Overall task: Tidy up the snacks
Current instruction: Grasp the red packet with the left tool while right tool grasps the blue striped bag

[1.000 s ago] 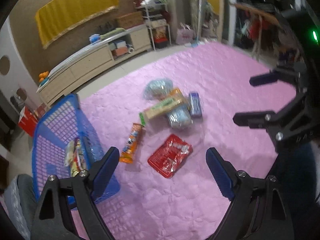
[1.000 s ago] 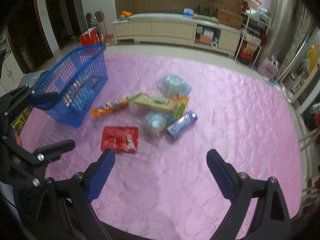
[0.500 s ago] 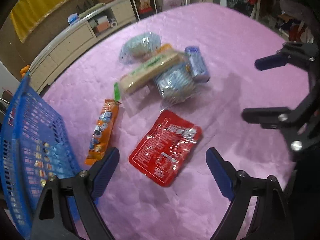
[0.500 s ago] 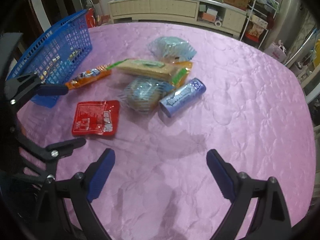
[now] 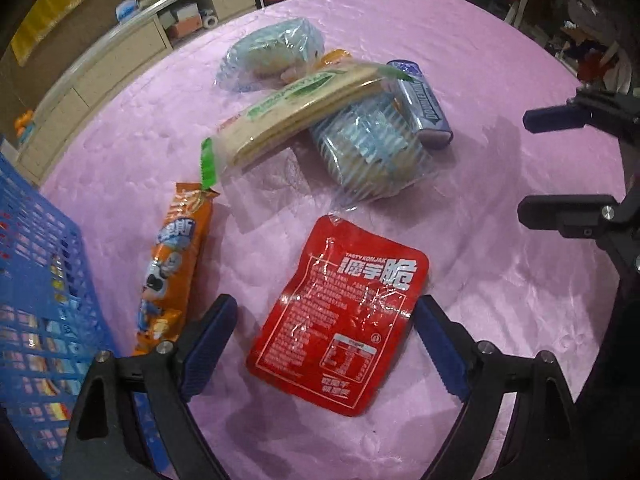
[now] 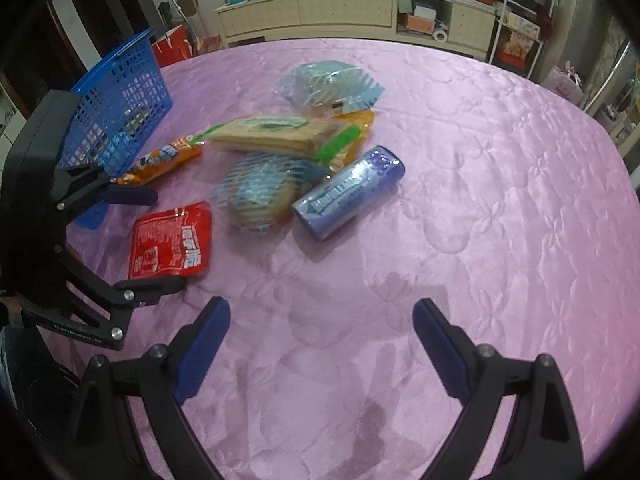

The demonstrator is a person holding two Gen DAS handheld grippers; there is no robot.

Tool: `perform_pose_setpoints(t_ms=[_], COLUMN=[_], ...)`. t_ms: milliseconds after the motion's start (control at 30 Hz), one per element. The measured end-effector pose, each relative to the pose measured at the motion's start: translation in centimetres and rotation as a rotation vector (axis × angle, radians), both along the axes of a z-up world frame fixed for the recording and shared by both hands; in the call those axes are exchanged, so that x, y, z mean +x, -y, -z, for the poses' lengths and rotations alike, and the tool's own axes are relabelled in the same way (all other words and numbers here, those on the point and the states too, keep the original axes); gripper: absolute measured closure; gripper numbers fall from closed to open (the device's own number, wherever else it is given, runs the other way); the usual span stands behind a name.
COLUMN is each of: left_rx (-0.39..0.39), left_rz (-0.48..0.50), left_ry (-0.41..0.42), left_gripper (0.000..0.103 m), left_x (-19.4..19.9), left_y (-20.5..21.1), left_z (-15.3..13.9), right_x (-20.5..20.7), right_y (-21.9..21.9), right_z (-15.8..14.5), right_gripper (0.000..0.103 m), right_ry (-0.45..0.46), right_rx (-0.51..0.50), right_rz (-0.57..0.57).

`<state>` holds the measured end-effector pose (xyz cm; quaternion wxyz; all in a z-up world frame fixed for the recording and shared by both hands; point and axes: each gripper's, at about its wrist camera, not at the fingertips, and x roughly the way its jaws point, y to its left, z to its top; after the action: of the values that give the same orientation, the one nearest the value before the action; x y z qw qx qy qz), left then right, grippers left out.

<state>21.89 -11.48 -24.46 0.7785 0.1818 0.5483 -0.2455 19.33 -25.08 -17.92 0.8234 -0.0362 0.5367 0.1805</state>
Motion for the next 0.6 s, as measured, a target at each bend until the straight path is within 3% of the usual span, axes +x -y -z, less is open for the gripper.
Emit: perform_pose_setpoints(t_ms=[167,200,267,467,600], left_rx=[-0.028,-0.031,-0.036,-0.052,-0.07], left_rz=[-0.017,-0.008,0.017,0.026,-0.004], left_ry=[0.001,-0.001,-0.009,-0.022,-0.009], left_gripper=[0.018,0.021,0.041,0.063,0.073], left_x=[-0.3,-0.3,-0.8,-1.9,-2.7], left_y=[-0.2,-0.2,0.1,0.5,0.5], left_z=[0.4,0.4,0.1,-0.1,-0.2], right_x=[0.1,0.1,0.1,0.4,0.7], right_y=[0.2,0.2,0.0,-0.9,-1.5], right_z=[0.4,0.5,0.6,0.5,0.4], right_gripper=[0.008,0.008,0.008,0.008,0.008], right_ry=[-0.01,-0.01,-0.014,-0.02,-0.018], right_rx=[0.021,0.024,0.033,0.06,0.061], right_rz=[0.001,0.002,0.002,0.004,0.0])
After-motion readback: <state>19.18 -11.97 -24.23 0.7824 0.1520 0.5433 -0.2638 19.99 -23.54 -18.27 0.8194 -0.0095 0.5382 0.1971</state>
